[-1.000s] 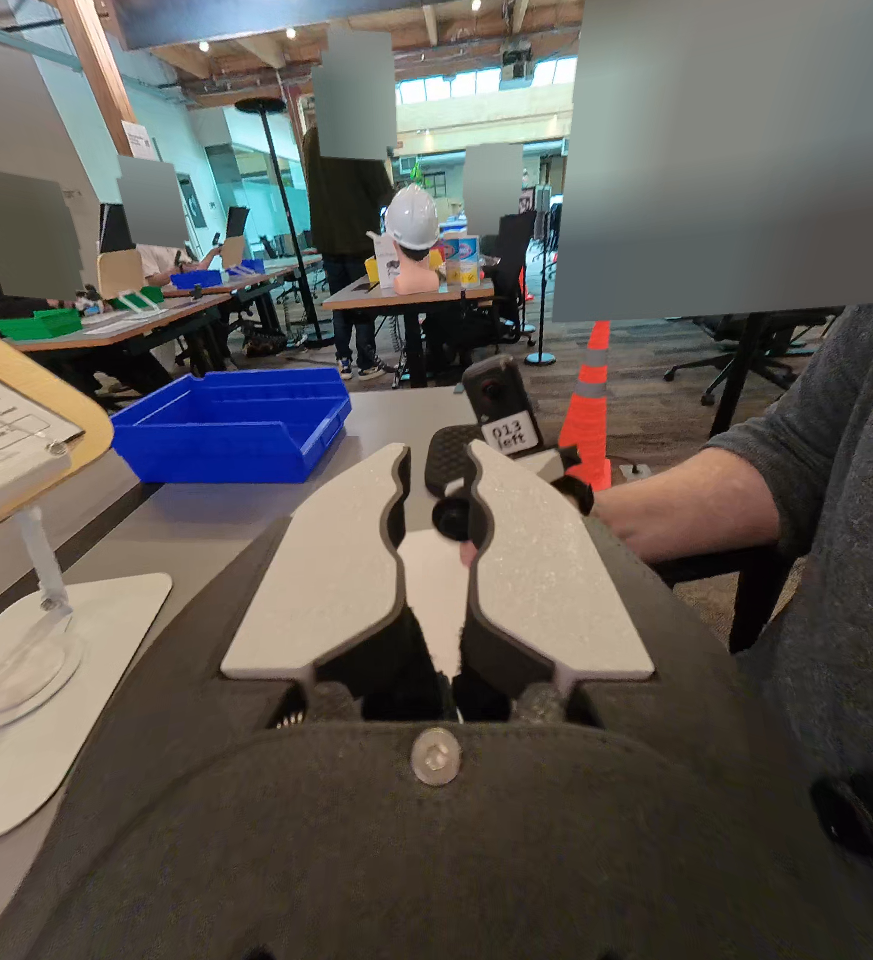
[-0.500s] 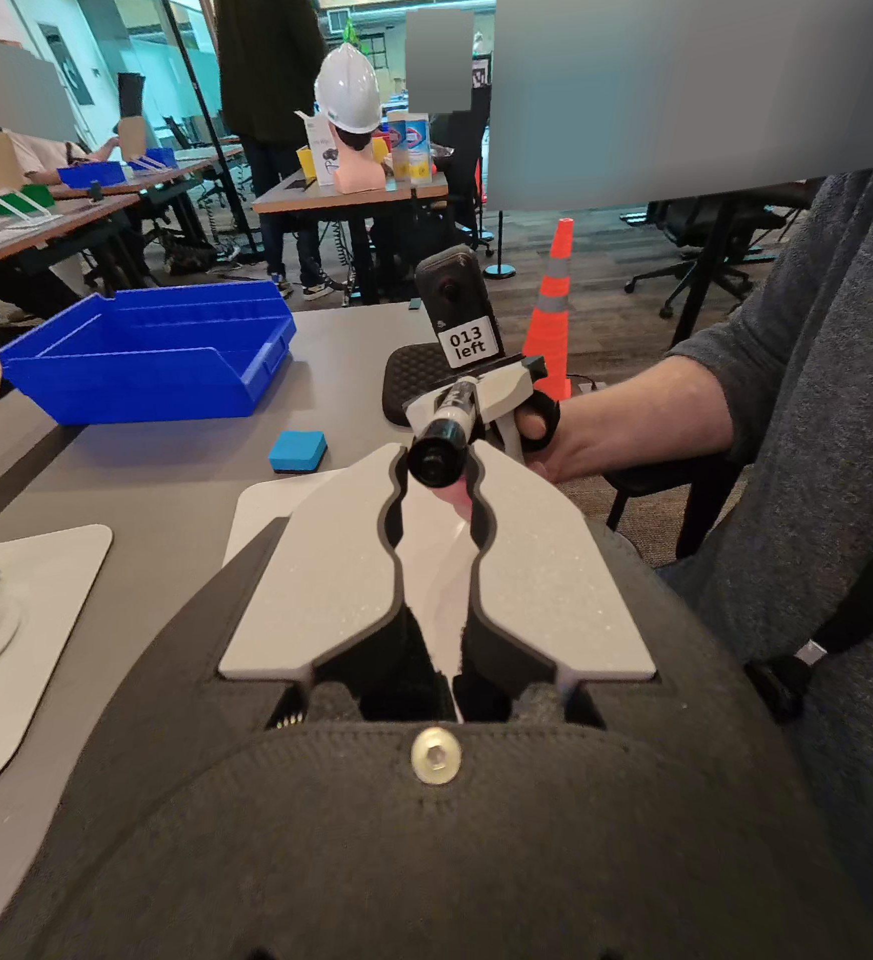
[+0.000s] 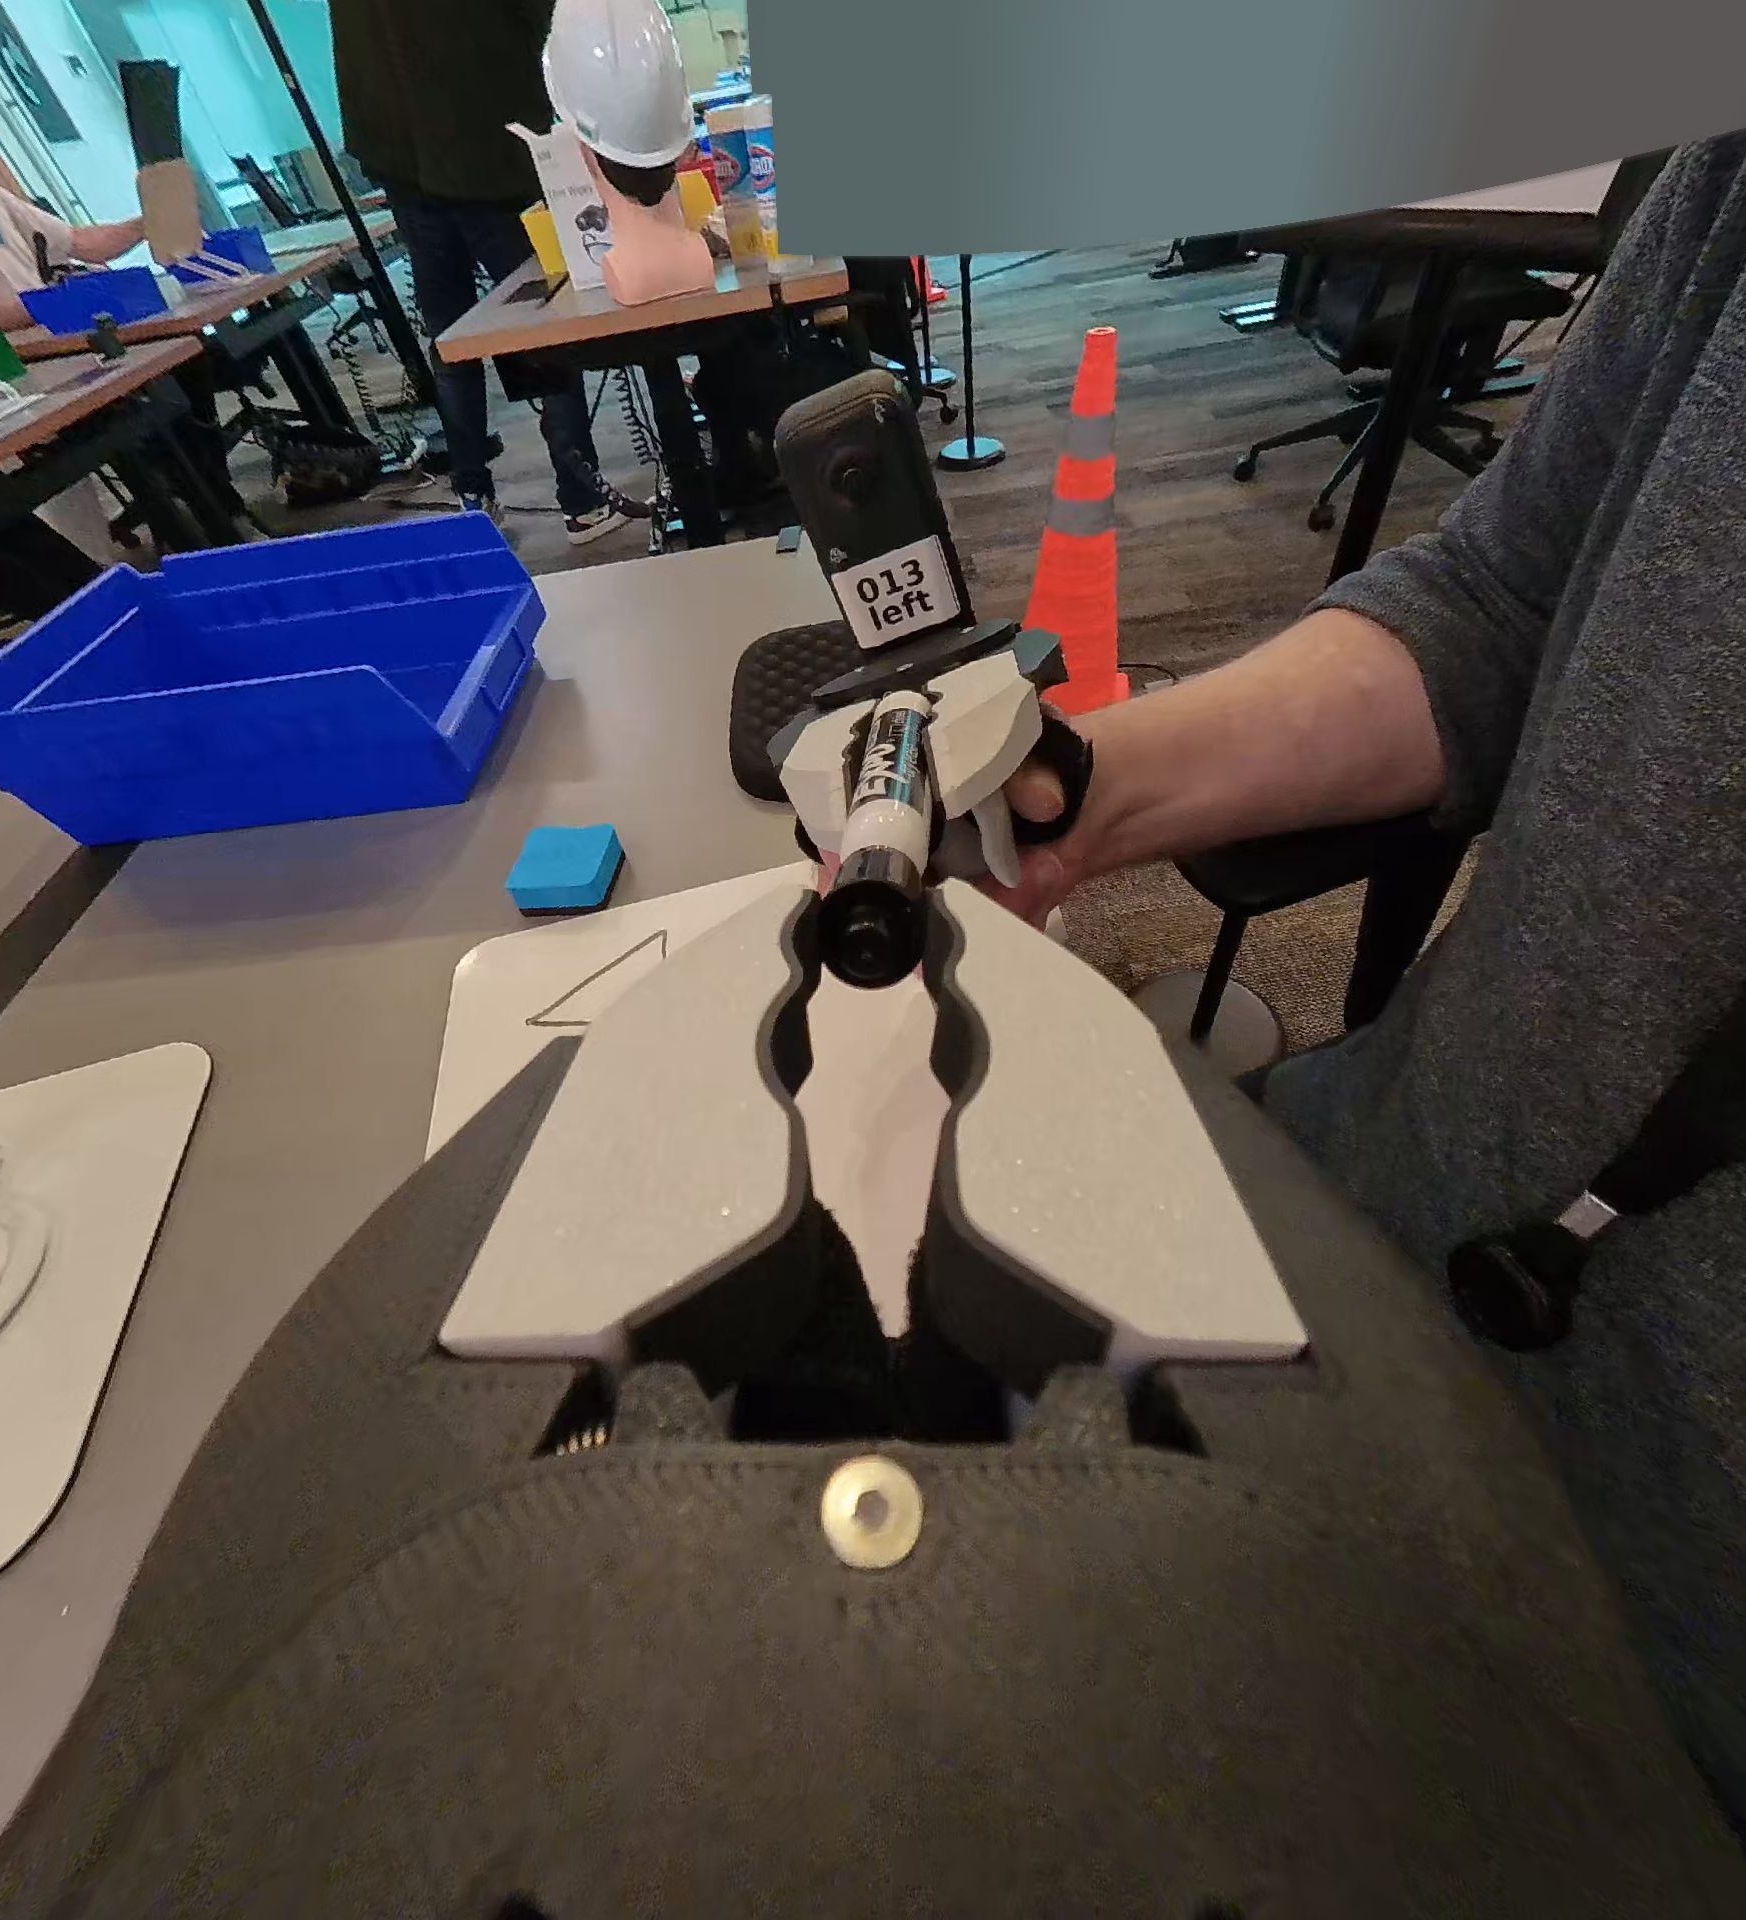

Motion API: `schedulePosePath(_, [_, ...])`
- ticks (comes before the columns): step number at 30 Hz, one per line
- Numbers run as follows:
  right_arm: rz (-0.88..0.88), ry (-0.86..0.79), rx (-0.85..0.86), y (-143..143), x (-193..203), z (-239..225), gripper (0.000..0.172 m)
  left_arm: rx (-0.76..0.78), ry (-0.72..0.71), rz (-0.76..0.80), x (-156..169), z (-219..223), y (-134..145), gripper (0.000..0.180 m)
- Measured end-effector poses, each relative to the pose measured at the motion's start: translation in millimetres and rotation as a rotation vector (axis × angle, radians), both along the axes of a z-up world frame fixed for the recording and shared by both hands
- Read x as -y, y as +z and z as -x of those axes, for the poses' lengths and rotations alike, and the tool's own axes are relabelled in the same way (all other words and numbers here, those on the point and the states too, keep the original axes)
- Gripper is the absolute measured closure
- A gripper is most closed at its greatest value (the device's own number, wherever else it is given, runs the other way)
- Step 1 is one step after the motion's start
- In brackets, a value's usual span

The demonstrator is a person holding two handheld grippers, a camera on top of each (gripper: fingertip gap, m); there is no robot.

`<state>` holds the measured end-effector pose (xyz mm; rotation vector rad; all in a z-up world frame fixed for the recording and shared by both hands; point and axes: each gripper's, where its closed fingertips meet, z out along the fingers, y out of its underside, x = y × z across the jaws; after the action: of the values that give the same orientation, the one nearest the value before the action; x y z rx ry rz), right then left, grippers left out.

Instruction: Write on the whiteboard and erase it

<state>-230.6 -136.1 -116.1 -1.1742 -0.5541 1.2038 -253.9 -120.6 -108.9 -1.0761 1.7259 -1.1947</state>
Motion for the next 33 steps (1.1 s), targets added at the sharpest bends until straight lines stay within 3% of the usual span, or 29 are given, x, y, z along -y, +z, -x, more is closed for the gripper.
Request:
schedulePosePath(15, [-0.039, 0.018, 0.001, 5.4, 6.6, 2.0, 0.150, 0.152, -0.044, 0.157, 10.4, 0.9, 7.1, 0.162])
schedulePosePath(27, [-0.050, -0.026, 0.131, -6.2, 4.1, 6.7, 0.150, 0.050, -0.016, 0.082, 7.4, 2.3, -12.0, 0.161])
schedulePosePath(33, [-0.055, -0.074, 0.122, -1.2, -1.9, 5.9, 0.150, 0.084, -0.026, 0.104, -0.1, 1.1, -4.7, 0.160])
